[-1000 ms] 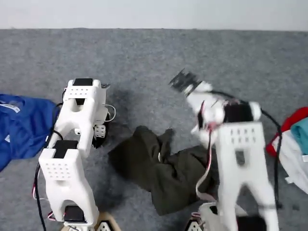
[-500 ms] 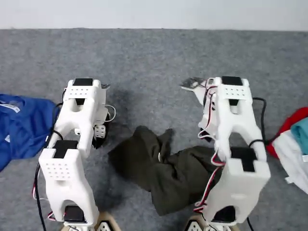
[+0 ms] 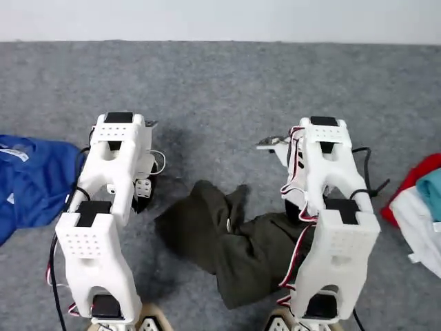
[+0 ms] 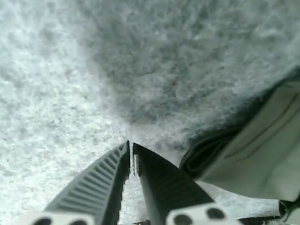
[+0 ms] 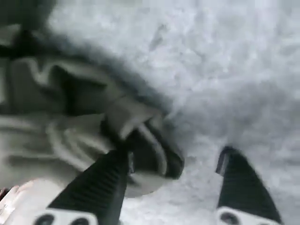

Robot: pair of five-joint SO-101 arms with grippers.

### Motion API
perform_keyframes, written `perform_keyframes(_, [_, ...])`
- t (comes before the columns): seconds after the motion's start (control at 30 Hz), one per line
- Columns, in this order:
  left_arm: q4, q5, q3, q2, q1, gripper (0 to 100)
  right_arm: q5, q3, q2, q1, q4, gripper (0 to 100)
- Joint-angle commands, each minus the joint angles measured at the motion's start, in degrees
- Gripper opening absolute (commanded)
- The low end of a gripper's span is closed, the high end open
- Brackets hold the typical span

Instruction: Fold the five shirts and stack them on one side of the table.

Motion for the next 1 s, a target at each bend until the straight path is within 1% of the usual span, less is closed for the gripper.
perform_keyframes(0.0, [1.76, -0.53, -1.27, -2.99, 0.18, 1, 0.0, 0.53, 4.44, -0.84, -4.53, 2.4])
perform_keyframes(0.03, [1.76, -0.53, -1.27, -2.99, 0.18, 1, -0.62, 0.35, 5.14, -0.84, -5.05, 0.2])
perform_keyframes(0.1, [1.76, -0.53, -1.27, -2.99, 0.18, 1, -2.11, -1.41, 4.97, -0.84, -4.97, 2.4])
perform_keyframes(0.17, [1.76, -0.53, -1.27, -2.99, 0.18, 1, -2.99, -5.54, 3.65, -0.84, -4.09, 0.7])
perform_keyframes(0.37, [1.85, -0.44, -1.27, -3.08, 0.18, 1, -3.6, -22.33, -0.92, -0.66, 2.95, 0.9])
perform_keyframes(0.47, [1.93, -0.44, -1.27, -3.43, 0.26, 1, -4.22, -25.05, -1.63, -1.89, 7.16, 1.2])
perform_keyframes(0.53, [1.93, -0.44, -1.27, -3.43, 0.26, 1, -7.3, -22.42, -3.47, -2.51, 7.16, 1.8])
perform_keyframes(0.57, [1.93, -0.44, -1.27, -3.43, 0.26, 1, -8.35, -20.04, -5.58, -2.77, 7.16, 3.7])
perform_keyframes(0.6, [1.93, -0.44, -1.27, -3.43, 0.26, 1, -8.26, -16.97, -8.31, -3.12, 7.08, 7.2])
perform_keyframes(0.67, [1.93, -0.44, -1.27, -3.34, 0.26, 1, -7.03, -9.67, -14.46, -4.62, 6.99, 18.4])
perform_keyframes(0.73, [1.93, -0.44, -1.27, -3.25, 0.26, 1, -3.87, -1.14, -20.88, -6.81, 6.99, 28.7])
perform_keyframes(0.8, [1.93, -0.44, -1.27, -3.16, 0.26, 1, 1.85, 8.0, -27.3, -9.36, 6.99, 35.5])
perform_keyframes(0.9, [1.93, -0.44, -1.27, -3.08, 0.26, 1, 8.0, 20.66, -35.21, -14.02, 6.46, 41.1])
perform_keyframes(0.97, [1.93, -0.44, -1.27, -3.08, 0.26, 1, 8.79, 26.81, -37.76, -15.78, 2.33, 42.4])
